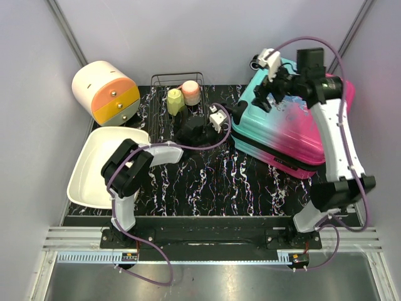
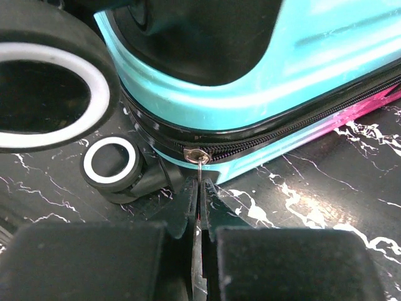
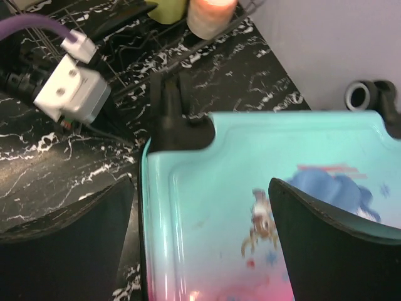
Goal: Open, take out, and arrange the luggage
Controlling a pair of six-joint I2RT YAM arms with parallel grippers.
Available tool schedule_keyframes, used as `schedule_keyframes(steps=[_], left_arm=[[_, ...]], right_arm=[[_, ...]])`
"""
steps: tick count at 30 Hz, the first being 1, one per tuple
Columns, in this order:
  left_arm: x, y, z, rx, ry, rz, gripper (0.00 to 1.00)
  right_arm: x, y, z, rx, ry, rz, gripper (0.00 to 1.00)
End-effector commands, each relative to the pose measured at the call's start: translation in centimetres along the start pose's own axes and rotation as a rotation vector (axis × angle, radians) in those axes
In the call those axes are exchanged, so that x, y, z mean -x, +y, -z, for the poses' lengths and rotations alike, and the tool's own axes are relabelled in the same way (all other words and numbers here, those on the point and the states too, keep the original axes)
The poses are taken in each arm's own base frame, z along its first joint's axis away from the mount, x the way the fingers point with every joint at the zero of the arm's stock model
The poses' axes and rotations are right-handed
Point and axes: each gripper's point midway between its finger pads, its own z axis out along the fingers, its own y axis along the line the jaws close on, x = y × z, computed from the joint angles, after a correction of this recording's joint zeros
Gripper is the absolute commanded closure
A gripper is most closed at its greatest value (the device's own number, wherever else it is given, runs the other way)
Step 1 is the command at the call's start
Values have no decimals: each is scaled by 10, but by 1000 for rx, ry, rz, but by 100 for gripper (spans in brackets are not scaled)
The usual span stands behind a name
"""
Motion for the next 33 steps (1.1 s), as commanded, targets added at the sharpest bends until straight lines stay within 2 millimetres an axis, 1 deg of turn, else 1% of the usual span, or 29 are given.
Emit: schedule_keyframes(steps=[1, 2, 4, 5, 7, 8, 10, 11, 13, 14, 16, 22, 23, 28, 29, 31, 33], left_arm=[[108, 10, 24, 31, -379, -218, 100], [109, 10, 26, 35, -395, -233, 100], [111, 8, 30, 36, -454, -296, 100], [108, 7, 29, 37, -455, -315, 100], [109, 6, 30, 40, -481, -350, 100], [105, 5, 28, 33, -481, -367, 100], [106, 0, 29, 26, -510, -416, 100], [104, 0, 27, 24, -511, -421, 100], [107, -3, 26, 12, -523, -431, 100], [105, -4, 23, 4, -524, -432, 100], [107, -6, 22, -4, -530, -434, 100], [108, -10, 19, -17, -535, -457, 100], [108, -11, 19, -17, -538, -463, 100], [108, -17, 17, -28, -538, -476, 100], [108, -19, 17, -31, -537, -480, 100], [106, -21, 17, -34, -534, -489, 100], [105, -21, 18, -29, -527, -484, 100]], right_arm=[[4, 8, -49, 103, 8, -10, 4], [2, 7, -61, 124, 15, -9, 4], [3, 13, -74, 157, 23, 10, 4], [1, 14, -84, 172, 40, 12, 4], [2, 21, -96, 197, 52, 30, 3], [1, 20, -105, 200, 64, 31, 2], [2, 23, -115, 207, 77, 36, 1], [3, 25, -123, 215, 90, 41, 0], [4, 28, -130, 229, 101, 49, 0], [4, 32, -136, 249, 112, 54, 0], [1, 34, -141, 262, 128, 68, 0], [-25, 56, -160, 349, 227, 93, 0], [-34, 60, -162, 365, 259, 83, 0], [-54, 68, -169, 386, 338, 88, 1], [-60, 66, -171, 376, 360, 90, 2], [-64, 63, -174, 362, 377, 81, 14], [-65, 64, -171, 358, 390, 82, 36]])
